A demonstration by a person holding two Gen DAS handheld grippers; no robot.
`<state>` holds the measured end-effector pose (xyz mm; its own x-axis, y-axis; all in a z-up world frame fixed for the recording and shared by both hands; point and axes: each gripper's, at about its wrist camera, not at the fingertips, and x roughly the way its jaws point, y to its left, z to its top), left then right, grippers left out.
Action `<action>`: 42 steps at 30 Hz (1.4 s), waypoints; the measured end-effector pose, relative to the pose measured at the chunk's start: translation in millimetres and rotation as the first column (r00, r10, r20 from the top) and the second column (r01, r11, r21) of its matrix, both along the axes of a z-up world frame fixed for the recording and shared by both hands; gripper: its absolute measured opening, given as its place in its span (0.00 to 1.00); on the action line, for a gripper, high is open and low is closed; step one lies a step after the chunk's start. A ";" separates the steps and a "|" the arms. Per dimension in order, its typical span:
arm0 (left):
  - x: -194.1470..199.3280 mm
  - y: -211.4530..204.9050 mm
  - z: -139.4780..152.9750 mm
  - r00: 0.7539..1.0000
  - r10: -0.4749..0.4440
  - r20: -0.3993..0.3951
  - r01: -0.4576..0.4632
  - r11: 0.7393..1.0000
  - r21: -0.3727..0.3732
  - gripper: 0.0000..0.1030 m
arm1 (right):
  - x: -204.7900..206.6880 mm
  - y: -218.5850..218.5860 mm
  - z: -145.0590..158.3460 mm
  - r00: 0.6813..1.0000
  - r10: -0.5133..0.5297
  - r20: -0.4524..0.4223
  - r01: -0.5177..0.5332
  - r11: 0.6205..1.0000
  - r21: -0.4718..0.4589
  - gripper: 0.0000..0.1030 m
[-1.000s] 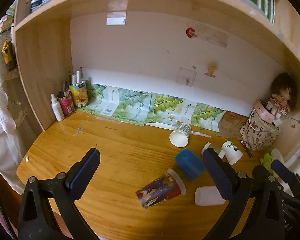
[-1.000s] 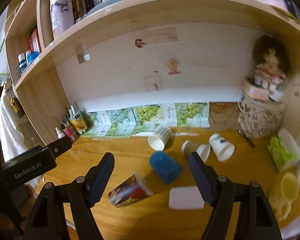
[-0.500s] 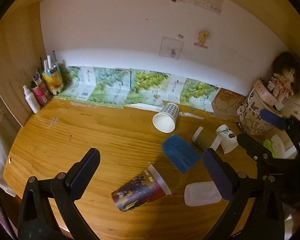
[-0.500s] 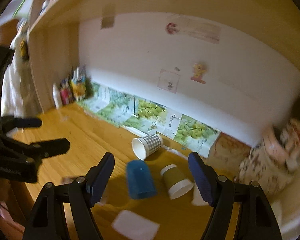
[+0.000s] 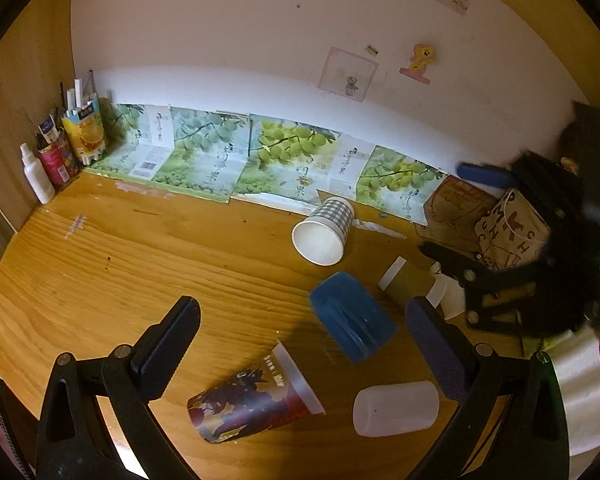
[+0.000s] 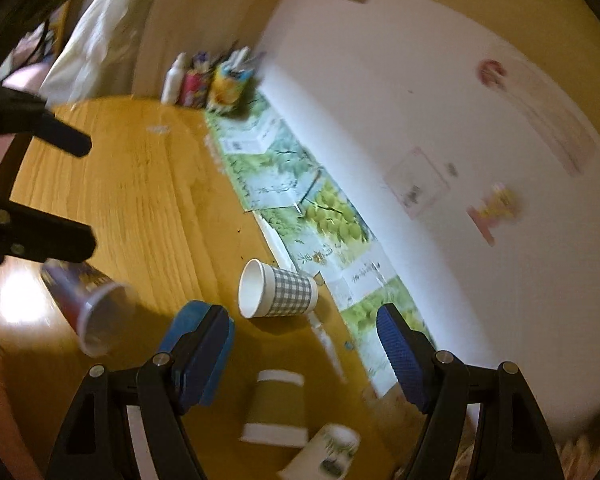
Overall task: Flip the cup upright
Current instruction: 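Close the right gripper on the grey-checkered paper cup lying sideways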
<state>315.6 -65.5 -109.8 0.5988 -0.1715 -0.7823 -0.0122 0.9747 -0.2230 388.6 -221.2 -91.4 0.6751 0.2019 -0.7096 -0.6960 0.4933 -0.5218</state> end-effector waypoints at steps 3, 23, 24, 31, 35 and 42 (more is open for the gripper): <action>3.8 -1.8 -4.3 1.000 0.002 -0.001 -0.002 1.000 -0.008 0.99 | 16.4 6.2 -7.6 0.997 0.082 0.007 -0.081 0.995 -0.066 0.75; 12.1 -17.7 -14.8 0.998 -0.055 -0.007 0.055 0.998 -0.010 0.99 | 86.7 35.9 -85.9 0.887 0.432 -0.166 -0.462 0.806 -0.370 0.75; 13.3 -18.0 -14.9 0.998 -0.057 -0.006 0.057 0.998 -0.009 0.99 | 87.9 36.9 -89.7 0.881 0.440 -0.175 -0.473 0.798 -0.374 0.75; 17.8 -17.5 -16.0 0.998 -0.065 -0.005 0.065 0.998 -0.021 0.99 | 91.2 42.7 -113.1 0.848 0.477 -0.231 -0.529 0.737 -0.420 0.75; 19.1 -14.4 -17.3 0.999 -0.049 -0.010 0.048 0.999 -0.025 0.99 | 94.1 45.5 -126.4 0.832 0.487 -0.267 -0.554 0.702 -0.447 0.75; 17.5 -4.8 -17.7 1.000 -0.003 -0.020 0.002 1.000 -0.026 0.99 | 101.3 50.5 -141.6 0.819 0.487 -0.302 -0.572 0.663 -0.483 0.75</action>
<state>333.1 -70.3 -127.5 0.5824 -0.1931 -0.7896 -0.0147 0.9687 -0.2477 490.0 -170.6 -233.0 0.4626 0.0592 -0.8846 -0.8342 -0.3088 -0.4569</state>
